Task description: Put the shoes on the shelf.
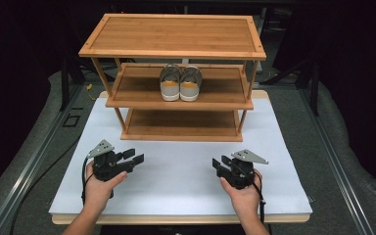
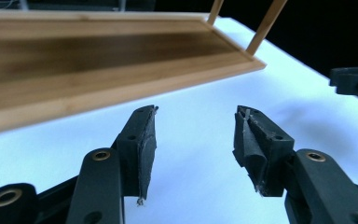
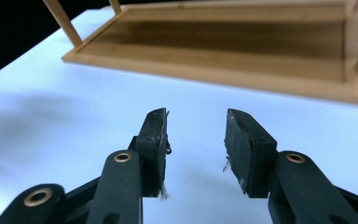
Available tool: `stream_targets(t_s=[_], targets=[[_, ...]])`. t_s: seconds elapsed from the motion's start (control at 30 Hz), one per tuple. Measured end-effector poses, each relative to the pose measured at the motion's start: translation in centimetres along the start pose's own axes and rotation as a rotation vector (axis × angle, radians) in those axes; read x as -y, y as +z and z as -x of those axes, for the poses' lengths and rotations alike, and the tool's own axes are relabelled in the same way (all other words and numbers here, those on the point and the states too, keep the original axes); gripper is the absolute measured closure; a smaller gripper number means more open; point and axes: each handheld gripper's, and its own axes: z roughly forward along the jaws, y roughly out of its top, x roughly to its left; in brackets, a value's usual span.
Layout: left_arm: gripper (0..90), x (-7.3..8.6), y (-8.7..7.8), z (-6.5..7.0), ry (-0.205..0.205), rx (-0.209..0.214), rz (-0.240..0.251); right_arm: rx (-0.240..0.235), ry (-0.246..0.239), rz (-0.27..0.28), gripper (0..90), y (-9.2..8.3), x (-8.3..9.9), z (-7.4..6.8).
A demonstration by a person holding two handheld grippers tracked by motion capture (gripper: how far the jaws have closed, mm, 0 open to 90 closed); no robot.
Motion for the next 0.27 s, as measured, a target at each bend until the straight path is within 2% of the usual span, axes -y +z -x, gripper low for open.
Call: stream_targets(t_s=[0.07,0.2,0.27], targets=[[48.5,0.7,0.3,-0.3,0.010,-0.012,-0.012,-0.010,-0.002,-0.016,57.8,0.4,0.9,-0.2],[49.6,2.1,1.1,-0.4,0.020,-0.007,-0.044,0.018,-0.102,-0.025,54.5,1.2,2.0,-0.8],[50.2,2.5,1.4,-0.3,0.032,-0.008,-0.063,0.031,-0.117,-0.019,51.8,1.4,2.2,-0.8]])
